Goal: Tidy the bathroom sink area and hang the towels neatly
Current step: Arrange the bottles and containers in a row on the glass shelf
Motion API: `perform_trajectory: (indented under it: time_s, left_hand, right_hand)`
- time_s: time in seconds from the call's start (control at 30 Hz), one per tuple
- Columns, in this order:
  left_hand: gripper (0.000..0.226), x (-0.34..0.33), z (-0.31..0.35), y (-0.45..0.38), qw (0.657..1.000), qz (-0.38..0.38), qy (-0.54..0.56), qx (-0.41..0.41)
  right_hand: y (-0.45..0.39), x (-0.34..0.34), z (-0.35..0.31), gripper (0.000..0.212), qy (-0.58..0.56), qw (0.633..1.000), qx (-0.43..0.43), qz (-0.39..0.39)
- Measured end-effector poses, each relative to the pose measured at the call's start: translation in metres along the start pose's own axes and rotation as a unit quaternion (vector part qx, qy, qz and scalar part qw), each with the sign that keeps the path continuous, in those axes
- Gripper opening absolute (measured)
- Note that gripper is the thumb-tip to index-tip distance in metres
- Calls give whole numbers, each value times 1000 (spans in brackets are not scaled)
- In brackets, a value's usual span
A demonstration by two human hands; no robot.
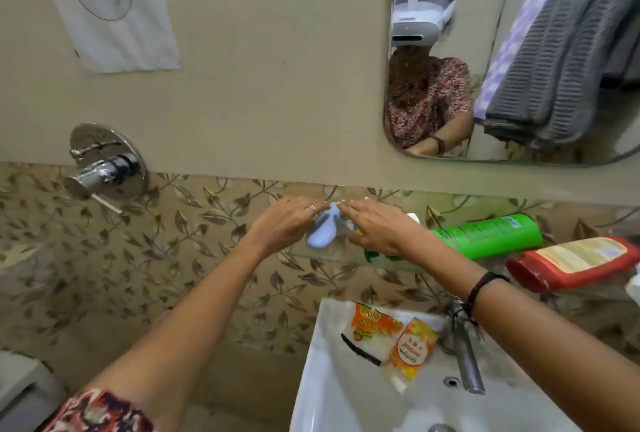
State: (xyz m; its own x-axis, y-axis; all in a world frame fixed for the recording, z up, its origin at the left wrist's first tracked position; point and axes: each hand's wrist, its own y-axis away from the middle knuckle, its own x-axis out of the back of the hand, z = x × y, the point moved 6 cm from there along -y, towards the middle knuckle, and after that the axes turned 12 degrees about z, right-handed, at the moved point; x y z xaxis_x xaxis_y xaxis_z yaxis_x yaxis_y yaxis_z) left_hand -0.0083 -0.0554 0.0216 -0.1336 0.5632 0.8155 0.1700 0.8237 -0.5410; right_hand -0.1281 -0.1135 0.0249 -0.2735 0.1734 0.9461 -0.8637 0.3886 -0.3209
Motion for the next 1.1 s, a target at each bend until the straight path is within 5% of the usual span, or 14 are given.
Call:
perform_trajectory:
  time_s: [0.2, 0.4, 0.57, 0.67, 0.9, 1.1]
  left_hand:
    - [30, -15, -19, 2, 959, 16, 235, 160]
    - [54, -38, -21, 14, 846, -23, 445, 293]
    - [52, -37, -22, 17, 826, 0, 471, 309]
    - [36, -31, -22, 9, 814, 44, 478, 328]
    - [19, 23, -14, -29, 801, 157, 498, 294]
    - [14, 46, -22, -36, 830, 188, 456, 260]
  right_hand:
    - [-23, -13, -2, 33, 31, 999, 24, 26]
    - [-29, -23, -7, 44, -13, 998, 6, 66]
    - [-30, -23, -6, 36, -37, 996, 26, 78]
    - [-27, -7, 9, 23, -147, 985, -16, 86]
    - [-28, 55, 38, 9, -408, 902, -105, 98]
    - [-28, 74, 40, 9, -467, 866, -125, 127]
